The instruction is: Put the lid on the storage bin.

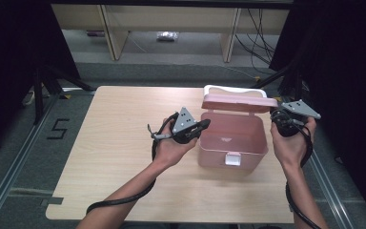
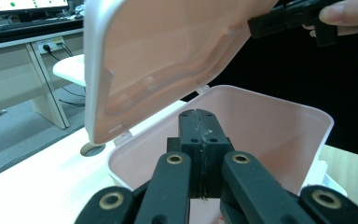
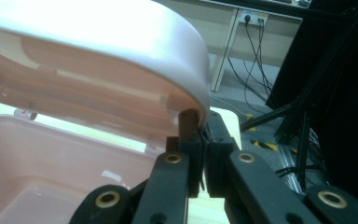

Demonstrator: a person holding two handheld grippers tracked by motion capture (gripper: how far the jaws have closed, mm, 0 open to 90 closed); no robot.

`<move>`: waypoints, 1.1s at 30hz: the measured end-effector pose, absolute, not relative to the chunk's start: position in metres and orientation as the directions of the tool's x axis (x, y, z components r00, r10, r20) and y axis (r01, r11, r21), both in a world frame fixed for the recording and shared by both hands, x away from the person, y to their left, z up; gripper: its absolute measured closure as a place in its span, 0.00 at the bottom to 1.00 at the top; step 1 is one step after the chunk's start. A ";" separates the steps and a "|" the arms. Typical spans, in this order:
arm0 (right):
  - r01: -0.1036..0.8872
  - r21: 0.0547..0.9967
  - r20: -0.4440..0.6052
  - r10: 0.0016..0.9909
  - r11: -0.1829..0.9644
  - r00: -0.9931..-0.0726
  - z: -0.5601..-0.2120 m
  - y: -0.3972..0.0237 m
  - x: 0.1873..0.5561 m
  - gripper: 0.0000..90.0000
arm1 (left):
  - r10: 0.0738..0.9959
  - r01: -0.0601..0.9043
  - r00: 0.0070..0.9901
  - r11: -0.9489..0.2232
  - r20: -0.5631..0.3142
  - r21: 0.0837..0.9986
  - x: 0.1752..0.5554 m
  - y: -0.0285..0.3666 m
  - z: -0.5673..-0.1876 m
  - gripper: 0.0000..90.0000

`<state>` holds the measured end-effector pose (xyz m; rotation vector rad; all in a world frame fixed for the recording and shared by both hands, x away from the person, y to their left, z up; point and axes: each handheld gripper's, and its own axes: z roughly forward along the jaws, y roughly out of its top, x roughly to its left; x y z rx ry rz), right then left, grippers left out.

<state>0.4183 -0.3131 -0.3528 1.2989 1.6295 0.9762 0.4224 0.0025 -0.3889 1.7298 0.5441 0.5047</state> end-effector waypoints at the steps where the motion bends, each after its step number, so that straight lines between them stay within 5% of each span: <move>1: 0.350 0.921 -0.129 0.982 0.171 -0.140 -0.353 -0.313 0.418 0.99 | 0.605 0.093 0.795 -0.192 0.043 0.977 0.423 0.003 -0.389 1.00; 33: 0.364 0.914 -0.138 0.981 0.180 -0.137 -0.369 -0.311 0.394 0.97 | 0.613 0.091 0.789 -0.177 0.037 0.980 0.425 0.003 -0.389 1.00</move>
